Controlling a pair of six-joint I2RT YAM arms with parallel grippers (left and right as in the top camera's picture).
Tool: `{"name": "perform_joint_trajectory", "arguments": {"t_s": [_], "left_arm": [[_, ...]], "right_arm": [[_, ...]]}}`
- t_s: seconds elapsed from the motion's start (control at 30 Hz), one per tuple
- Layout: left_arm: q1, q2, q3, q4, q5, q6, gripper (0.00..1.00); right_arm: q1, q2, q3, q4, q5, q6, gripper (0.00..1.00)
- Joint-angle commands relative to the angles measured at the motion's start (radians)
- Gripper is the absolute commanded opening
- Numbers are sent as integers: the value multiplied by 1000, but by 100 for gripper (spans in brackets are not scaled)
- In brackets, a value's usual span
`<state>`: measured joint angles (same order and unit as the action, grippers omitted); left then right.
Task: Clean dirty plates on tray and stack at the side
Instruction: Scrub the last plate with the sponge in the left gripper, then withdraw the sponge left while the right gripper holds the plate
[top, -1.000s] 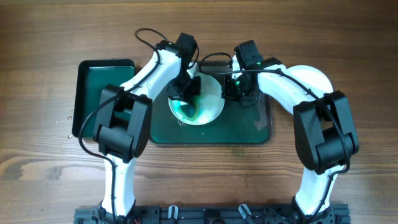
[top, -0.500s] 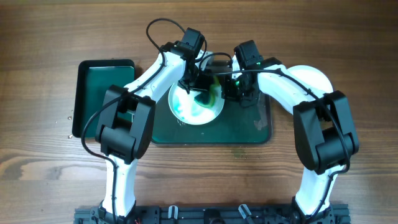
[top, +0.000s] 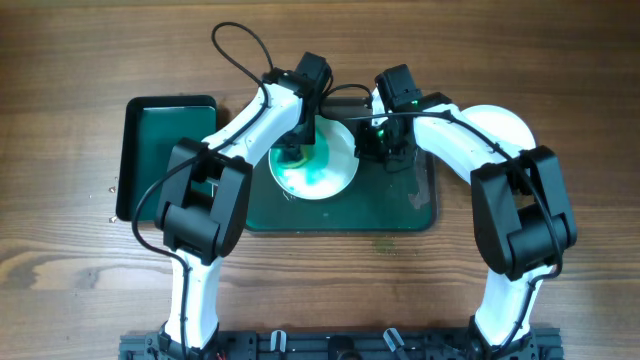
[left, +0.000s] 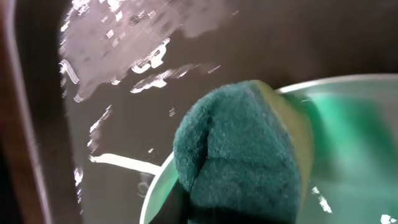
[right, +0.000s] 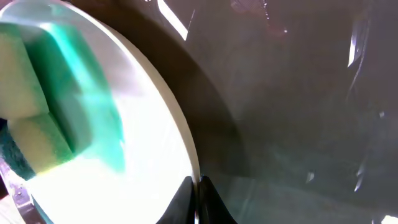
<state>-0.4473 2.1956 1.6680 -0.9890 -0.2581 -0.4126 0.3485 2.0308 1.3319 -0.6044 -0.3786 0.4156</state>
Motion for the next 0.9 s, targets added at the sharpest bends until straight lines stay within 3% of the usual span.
{"name": "perform_joint_trajectory", "arguments": {"t_s": [0.0,0.27,0.4,0.6,0.87], "left_arm": [[20,1,53,-71,-44,-74,4],[88,-41,274,-255,211,-74,4],[144,-78,303,-265,228,-74,4],[209,-80,298,-269,229,-74,4],[214,-80,298,-273,228,-74,4]], "right_arm": [[-3,-24,-1,-7,8,5,4],[-3,-24,-1,-13,8,3,4],[-2,-24,-1,-14,8,4,5],[18,-24,-2,-8,20,11,18],[51,12,-3,9,19,59,15]]}}
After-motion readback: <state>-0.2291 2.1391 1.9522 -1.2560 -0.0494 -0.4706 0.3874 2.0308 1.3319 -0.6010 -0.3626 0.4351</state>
